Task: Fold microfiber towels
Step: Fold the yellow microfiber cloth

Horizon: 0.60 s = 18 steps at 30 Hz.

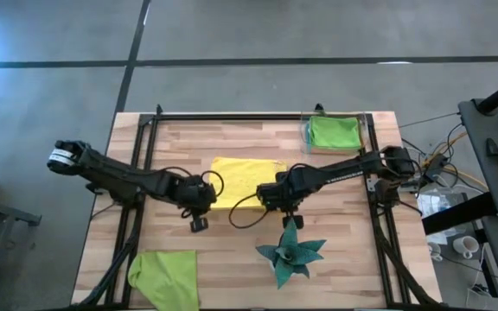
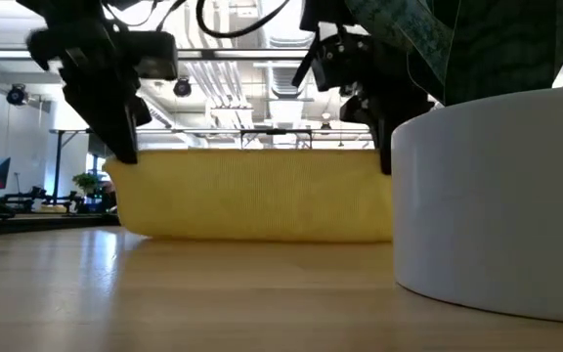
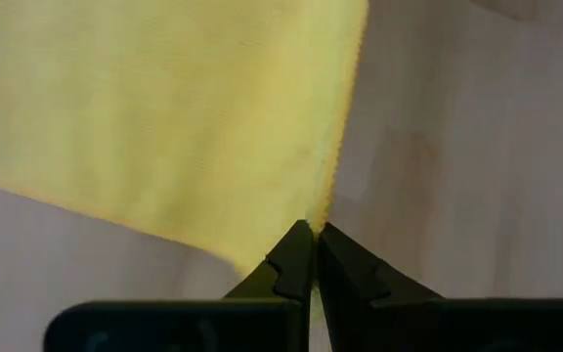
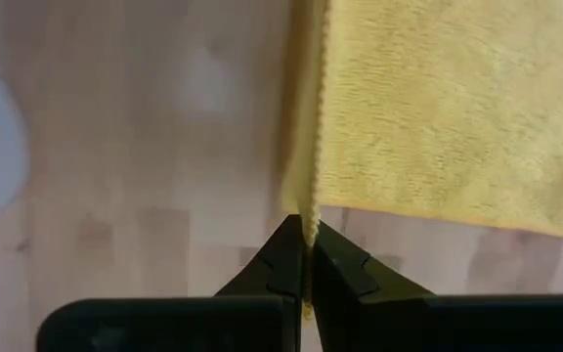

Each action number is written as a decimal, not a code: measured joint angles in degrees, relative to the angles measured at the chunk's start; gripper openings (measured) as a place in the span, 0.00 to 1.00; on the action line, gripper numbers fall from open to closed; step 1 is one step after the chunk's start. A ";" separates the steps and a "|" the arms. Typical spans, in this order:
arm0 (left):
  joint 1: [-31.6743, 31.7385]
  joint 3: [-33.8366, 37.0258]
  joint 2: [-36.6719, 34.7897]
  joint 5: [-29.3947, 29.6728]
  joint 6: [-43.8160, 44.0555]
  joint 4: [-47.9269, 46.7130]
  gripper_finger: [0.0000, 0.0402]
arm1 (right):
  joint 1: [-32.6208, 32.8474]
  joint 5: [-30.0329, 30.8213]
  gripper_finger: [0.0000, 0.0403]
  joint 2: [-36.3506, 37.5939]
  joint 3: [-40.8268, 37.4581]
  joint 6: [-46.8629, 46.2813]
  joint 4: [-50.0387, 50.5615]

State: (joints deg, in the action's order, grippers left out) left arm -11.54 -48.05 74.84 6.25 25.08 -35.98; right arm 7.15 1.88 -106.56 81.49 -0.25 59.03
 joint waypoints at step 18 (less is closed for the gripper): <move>20.22 -0.66 7.84 6.99 -13.50 5.74 0.00 | -11.00 12.79 0.02 -0.39 -5.79 -2.25 -8.01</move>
State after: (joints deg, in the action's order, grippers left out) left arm 8.68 -48.71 82.68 13.24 11.58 -30.24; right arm -3.84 14.67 -106.96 75.70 -2.49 51.02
